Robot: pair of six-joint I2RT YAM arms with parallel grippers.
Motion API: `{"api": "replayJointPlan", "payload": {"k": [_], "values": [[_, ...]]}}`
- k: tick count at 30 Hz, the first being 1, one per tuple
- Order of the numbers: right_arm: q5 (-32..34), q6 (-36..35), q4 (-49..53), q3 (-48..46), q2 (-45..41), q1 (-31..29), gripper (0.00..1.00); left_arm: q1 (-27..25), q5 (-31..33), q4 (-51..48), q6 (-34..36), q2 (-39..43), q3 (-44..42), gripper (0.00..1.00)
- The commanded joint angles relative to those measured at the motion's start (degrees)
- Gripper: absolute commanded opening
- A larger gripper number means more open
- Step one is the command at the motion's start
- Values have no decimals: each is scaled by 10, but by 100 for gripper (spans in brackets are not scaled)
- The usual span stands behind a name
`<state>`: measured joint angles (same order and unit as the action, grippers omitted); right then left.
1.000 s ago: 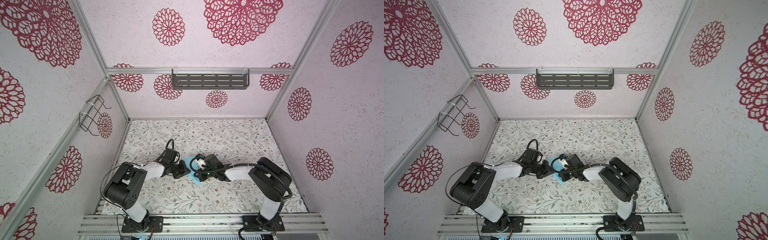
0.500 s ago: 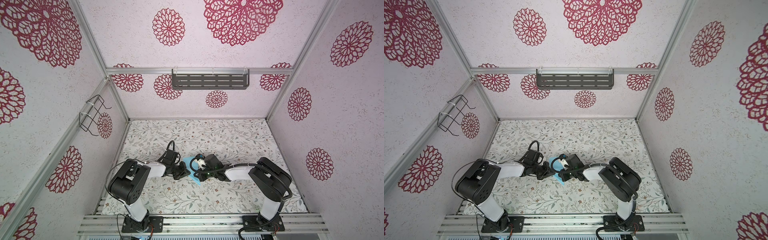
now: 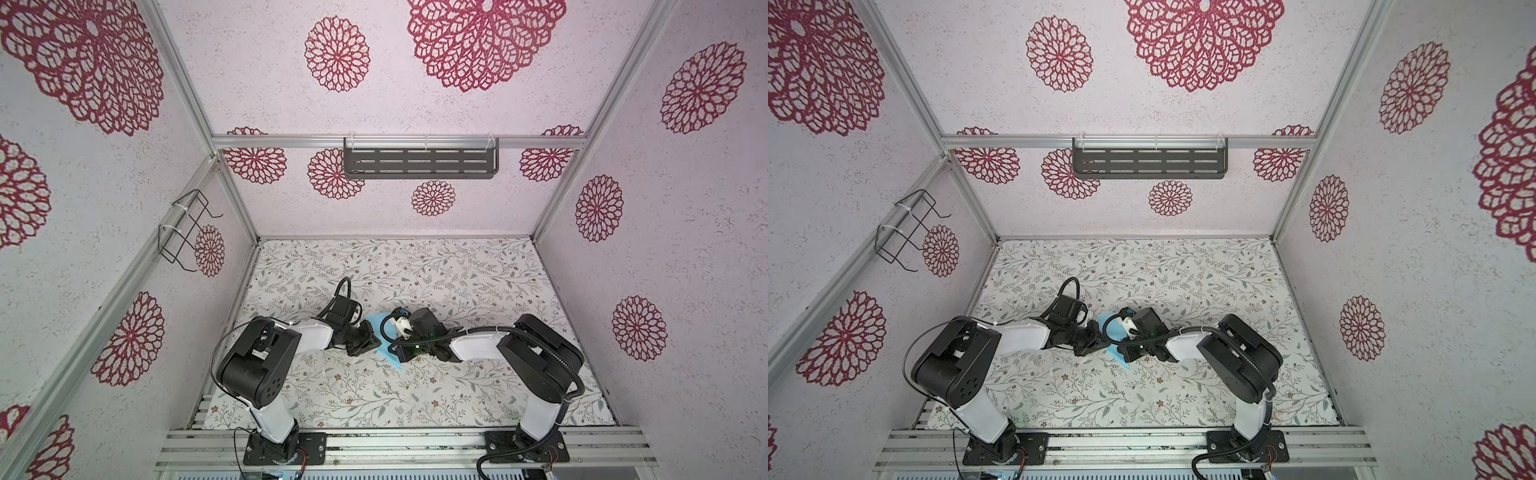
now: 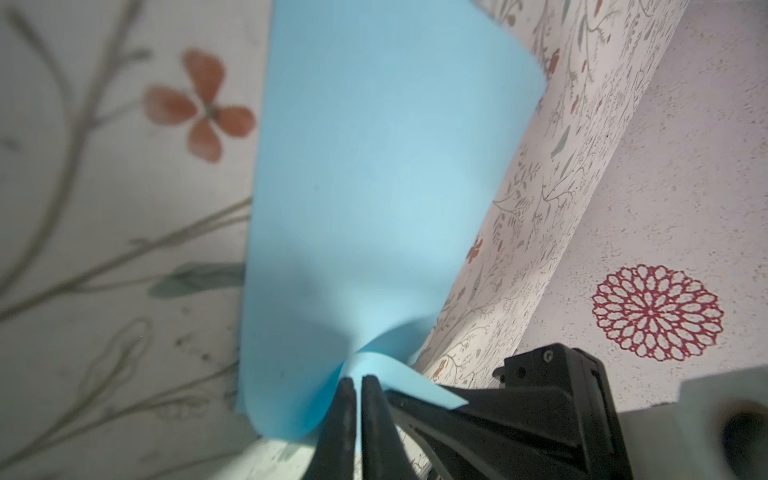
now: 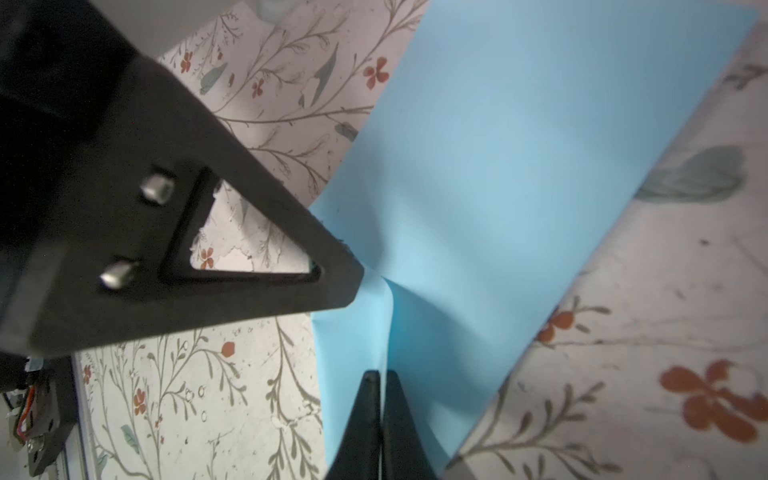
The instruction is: Fold a paper plane with a square sheet of paper (pick it up from the middle)
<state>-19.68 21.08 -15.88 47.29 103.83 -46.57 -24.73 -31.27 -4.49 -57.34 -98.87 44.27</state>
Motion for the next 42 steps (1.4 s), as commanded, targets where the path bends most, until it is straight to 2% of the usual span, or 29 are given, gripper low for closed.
{"api": "replayJointPlan", "payload": {"k": [1,6,13,23,31,42], "values": [[24,5,47,6,8,9,7,14,26,-46,34,8,34,14],[20,13,46,6,4,8,6,27,50,-90,67,-15,82,19],[20,18,48,9,2,8,6,32,59,-125,81,-70,133,14],[11,28,53,8,-14,10,6,32,62,-147,75,-97,143,7],[3,53,51,2,-36,12,6,32,70,-163,72,-108,142,6],[-20,51,43,11,-15,11,7,32,57,-157,72,-108,144,6]]}}
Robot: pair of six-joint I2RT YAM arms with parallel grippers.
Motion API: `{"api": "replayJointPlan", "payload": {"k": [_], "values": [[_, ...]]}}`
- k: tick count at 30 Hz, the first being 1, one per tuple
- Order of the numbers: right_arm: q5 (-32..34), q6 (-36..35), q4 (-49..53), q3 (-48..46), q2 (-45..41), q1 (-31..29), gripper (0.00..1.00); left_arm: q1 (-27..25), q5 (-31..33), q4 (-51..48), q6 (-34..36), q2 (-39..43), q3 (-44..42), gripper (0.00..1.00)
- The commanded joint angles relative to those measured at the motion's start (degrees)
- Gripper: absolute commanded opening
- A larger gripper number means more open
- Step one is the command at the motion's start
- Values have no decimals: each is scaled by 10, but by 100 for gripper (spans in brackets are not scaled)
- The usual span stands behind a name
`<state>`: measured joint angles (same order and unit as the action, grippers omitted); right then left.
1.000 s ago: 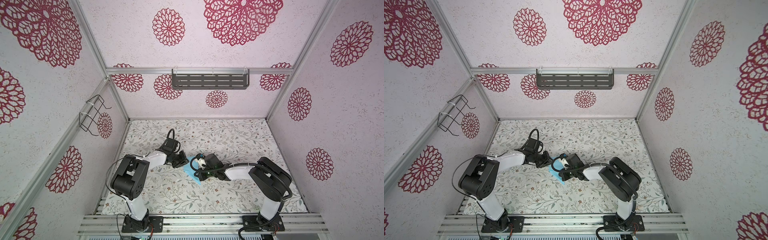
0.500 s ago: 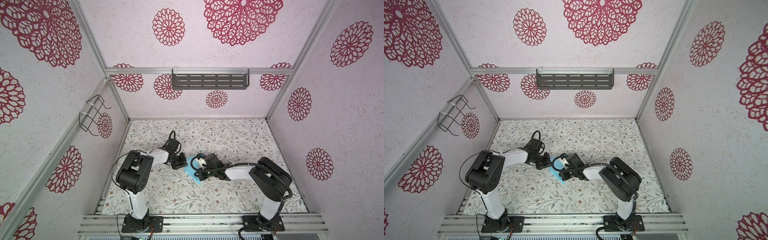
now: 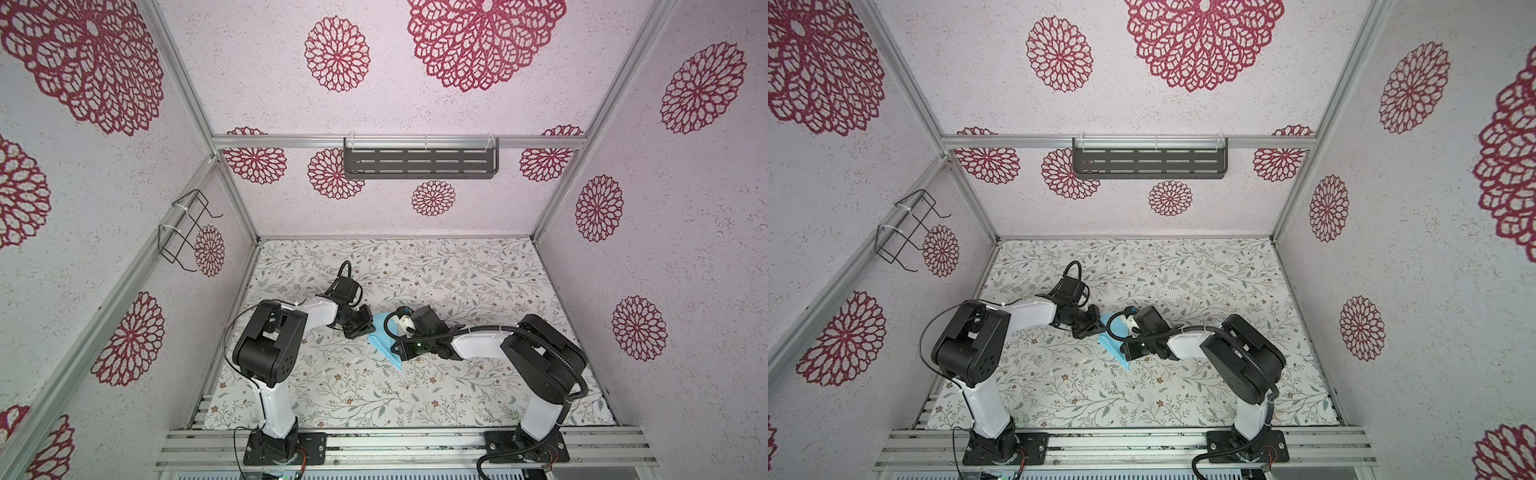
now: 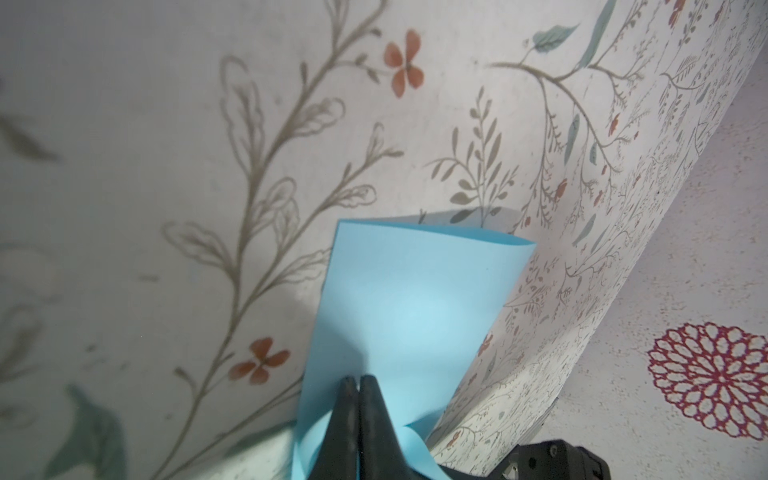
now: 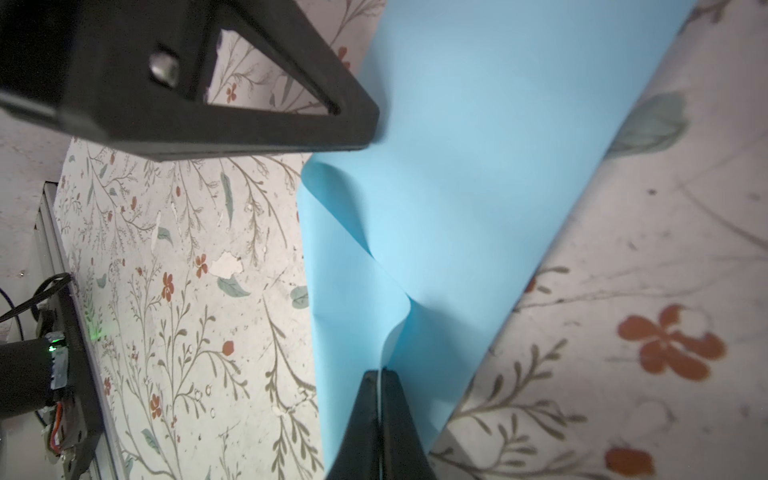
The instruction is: Fold a paper plane with a square sheet of paper (pick it up from the middle)
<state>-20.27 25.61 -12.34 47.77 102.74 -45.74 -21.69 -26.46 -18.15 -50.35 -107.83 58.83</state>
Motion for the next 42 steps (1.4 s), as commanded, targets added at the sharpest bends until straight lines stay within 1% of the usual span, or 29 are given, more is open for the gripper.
{"api": "replayJointPlan", "payload": {"k": [1,9,13,14,17,19,21,25,31,36,42], "values": [[-16,6,6,6,-2,3,7,2,8,-20,2,-19,-2,6],[-9,6,11,7,10,3,8,1,0,-18,-1,-11,0,6],[1,3,21,7,14,3,7,1,-13,-14,-2,12,9,7],[2,2,24,8,15,3,7,1,-16,-12,-2,21,11,8],[4,0,28,11,15,3,7,2,-20,2,-7,61,11,15],[4,-1,33,14,17,4,7,0,-27,21,-17,89,-4,19],[4,-1,36,16,18,3,7,-2,-36,44,-31,110,-27,20],[5,0,43,19,21,4,7,-18,-47,75,-51,138,-70,20],[4,0,49,22,24,5,7,-54,-35,89,-71,139,-111,12],[2,0,50,23,26,7,8,-59,-17,86,-75,121,-129,8],[2,0,54,25,28,8,12,-63,-7,84,-73,106,-134,6]]}}
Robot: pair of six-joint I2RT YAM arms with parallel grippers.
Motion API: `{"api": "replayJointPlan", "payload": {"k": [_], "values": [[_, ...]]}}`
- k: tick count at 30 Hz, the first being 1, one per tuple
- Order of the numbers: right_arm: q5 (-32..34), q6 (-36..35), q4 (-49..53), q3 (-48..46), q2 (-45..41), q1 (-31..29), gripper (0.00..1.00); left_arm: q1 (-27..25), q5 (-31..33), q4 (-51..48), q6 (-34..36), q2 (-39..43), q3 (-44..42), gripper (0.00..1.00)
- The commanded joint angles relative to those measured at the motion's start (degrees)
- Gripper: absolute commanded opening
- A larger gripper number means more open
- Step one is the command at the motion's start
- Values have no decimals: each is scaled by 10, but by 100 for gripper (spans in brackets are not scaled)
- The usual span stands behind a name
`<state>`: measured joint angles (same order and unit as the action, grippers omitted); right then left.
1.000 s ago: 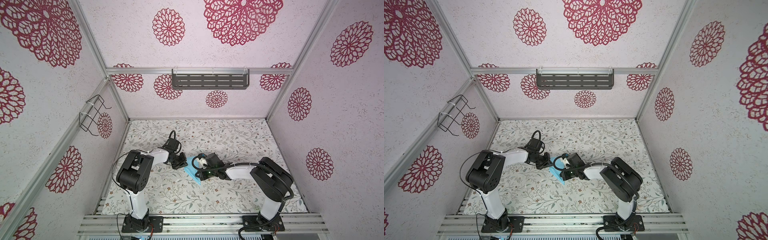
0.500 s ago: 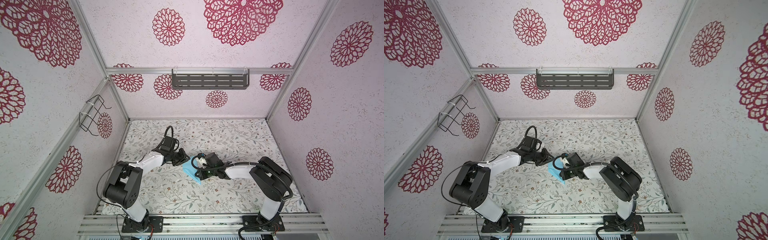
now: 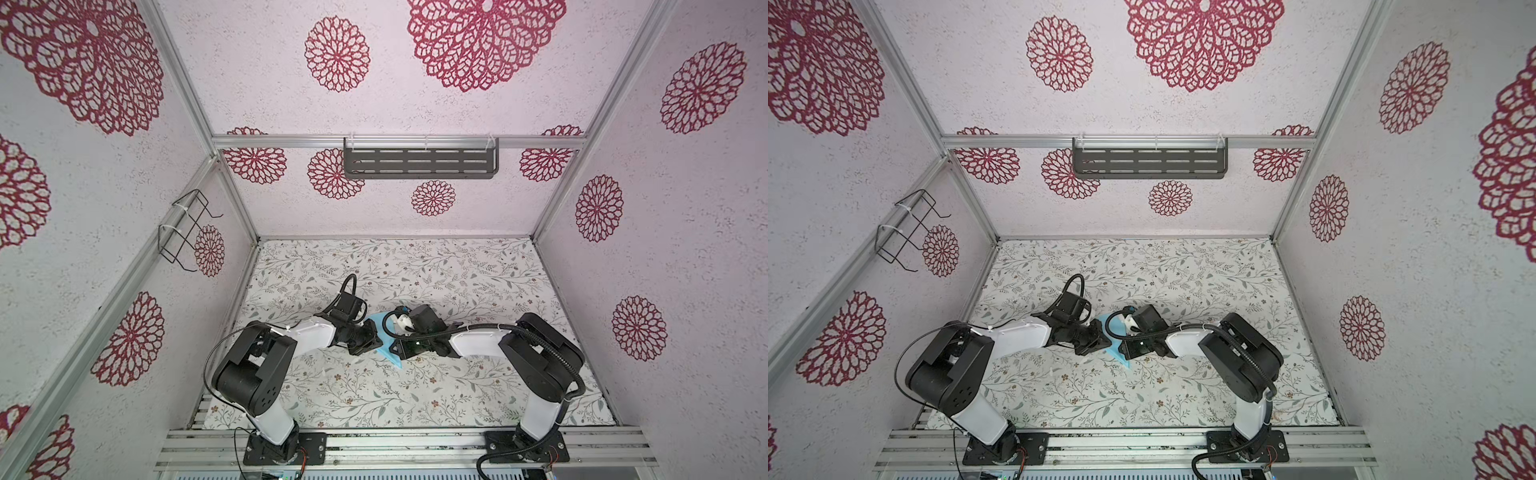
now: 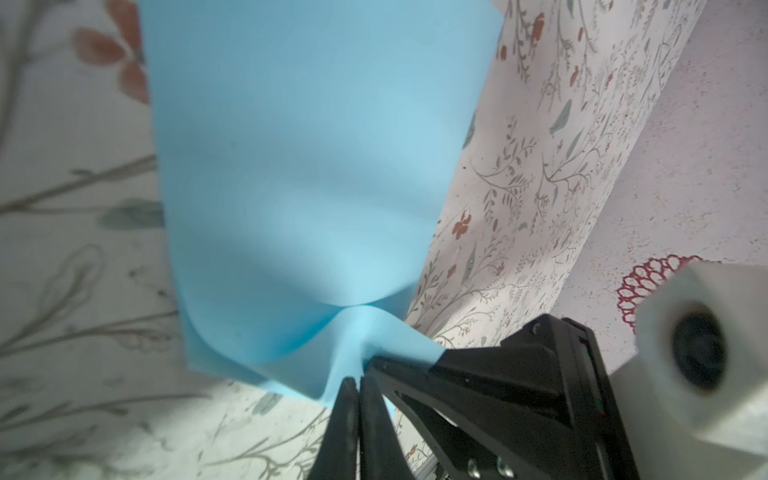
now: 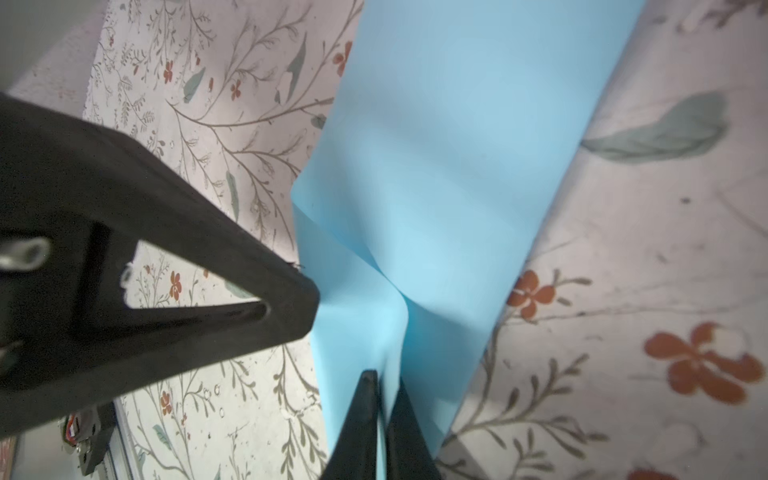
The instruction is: Fold a paper plane with a square sheet of paper (pick it up from the middle)
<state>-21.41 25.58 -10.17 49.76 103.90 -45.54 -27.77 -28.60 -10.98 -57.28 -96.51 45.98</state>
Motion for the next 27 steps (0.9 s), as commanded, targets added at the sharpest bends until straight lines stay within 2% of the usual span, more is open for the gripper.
{"api": "replayJointPlan", "payload": {"k": [1,22,27], "values": [[13,-1,33,5,17,6,13,-2,16,12,-3,-9,-7,6],[11,-2,50,16,25,9,13,-1,44,-6,5,-36,-3,5],[-12,-18,38,13,-1,11,17,0,48,-19,1,-42,2,4]]}}
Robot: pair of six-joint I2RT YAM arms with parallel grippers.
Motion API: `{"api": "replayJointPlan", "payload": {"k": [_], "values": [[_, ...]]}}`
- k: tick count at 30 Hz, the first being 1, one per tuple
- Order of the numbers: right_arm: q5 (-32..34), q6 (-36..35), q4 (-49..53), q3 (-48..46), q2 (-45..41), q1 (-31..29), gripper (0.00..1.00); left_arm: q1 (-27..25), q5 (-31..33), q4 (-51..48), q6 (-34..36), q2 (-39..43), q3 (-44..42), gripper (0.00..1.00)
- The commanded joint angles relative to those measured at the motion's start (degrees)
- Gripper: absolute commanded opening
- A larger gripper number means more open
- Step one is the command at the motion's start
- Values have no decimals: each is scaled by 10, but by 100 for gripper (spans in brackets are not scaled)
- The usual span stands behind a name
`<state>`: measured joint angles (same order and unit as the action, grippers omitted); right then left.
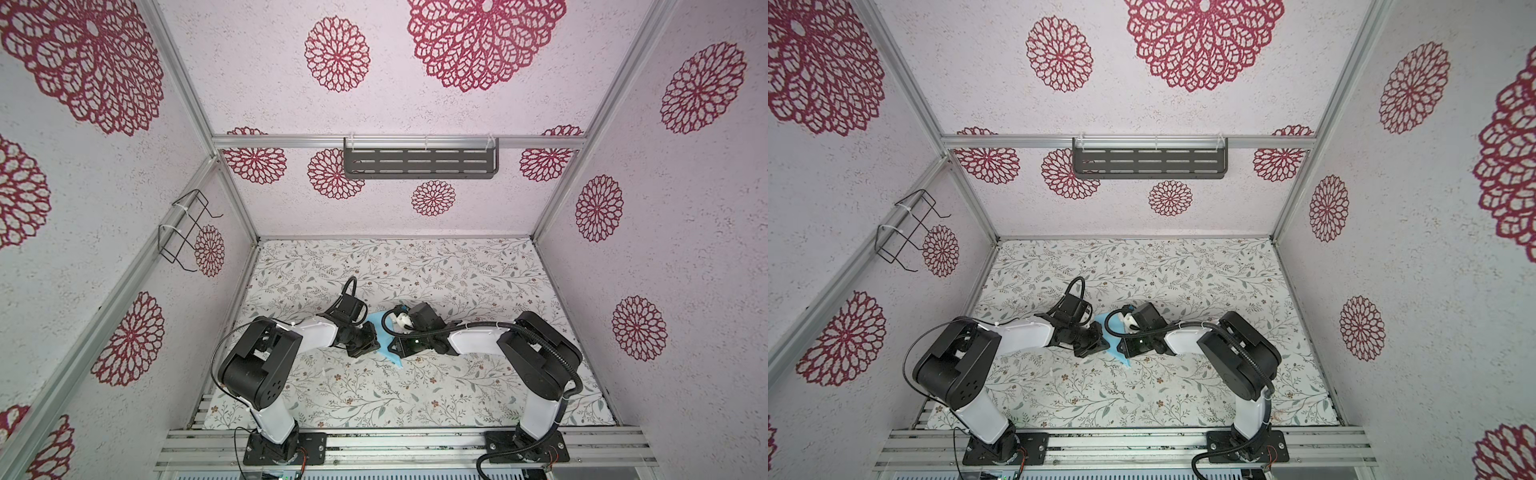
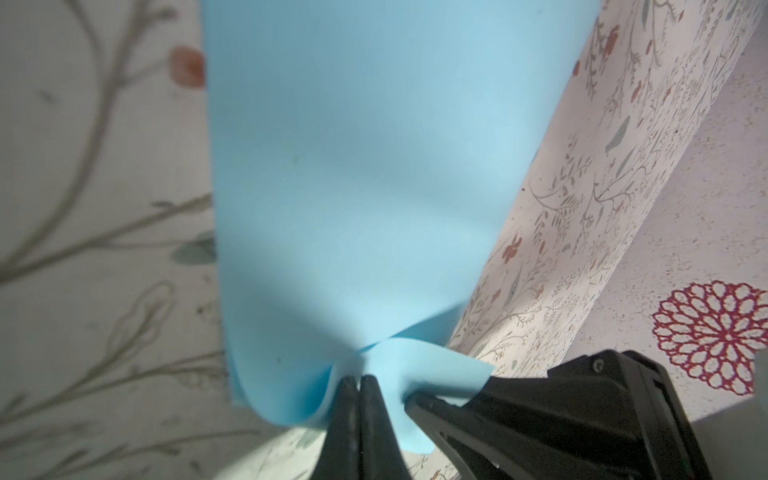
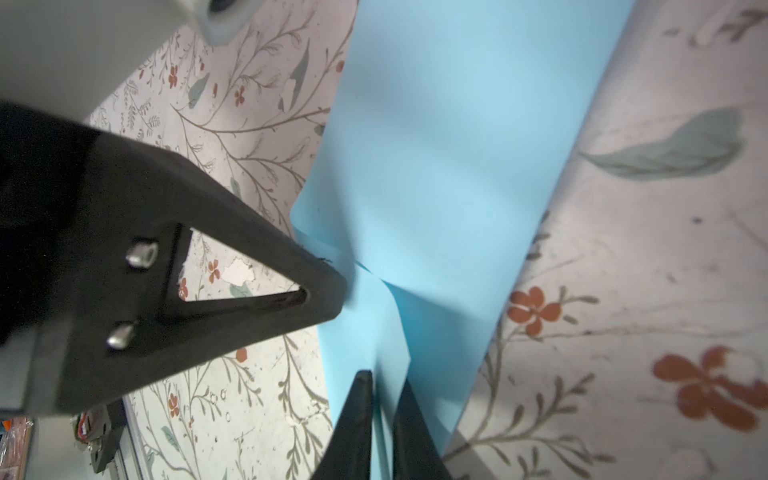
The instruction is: Fold a paper plane with a square sheet of paper (pick it up from the middle)
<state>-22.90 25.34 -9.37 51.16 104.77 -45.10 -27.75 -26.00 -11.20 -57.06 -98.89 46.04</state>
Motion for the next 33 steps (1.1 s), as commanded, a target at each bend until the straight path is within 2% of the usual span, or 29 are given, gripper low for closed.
{"api": "replayJointPlan", "payload": {"k": [1,8,19,22,24,27,33], "values": [[-1,-21,28,-3,-16,7,18,0,24,-23,-2,-18,3,4],[-23,-61,46,-1,-21,9,20,5,25,-32,-10,-23,5,4],[-4,-49,50,-2,-12,13,9,7,2,-14,-12,-9,14,4],[-3,-48,51,-2,-7,13,7,10,-6,-8,-4,10,34,9],[1,-47,53,-2,-4,13,6,19,3,-17,7,16,52,16],[1,-46,51,-1,-2,13,5,35,15,-40,27,-1,82,20],[1,-44,51,-1,-2,13,4,46,27,-79,57,-61,139,19]]}}
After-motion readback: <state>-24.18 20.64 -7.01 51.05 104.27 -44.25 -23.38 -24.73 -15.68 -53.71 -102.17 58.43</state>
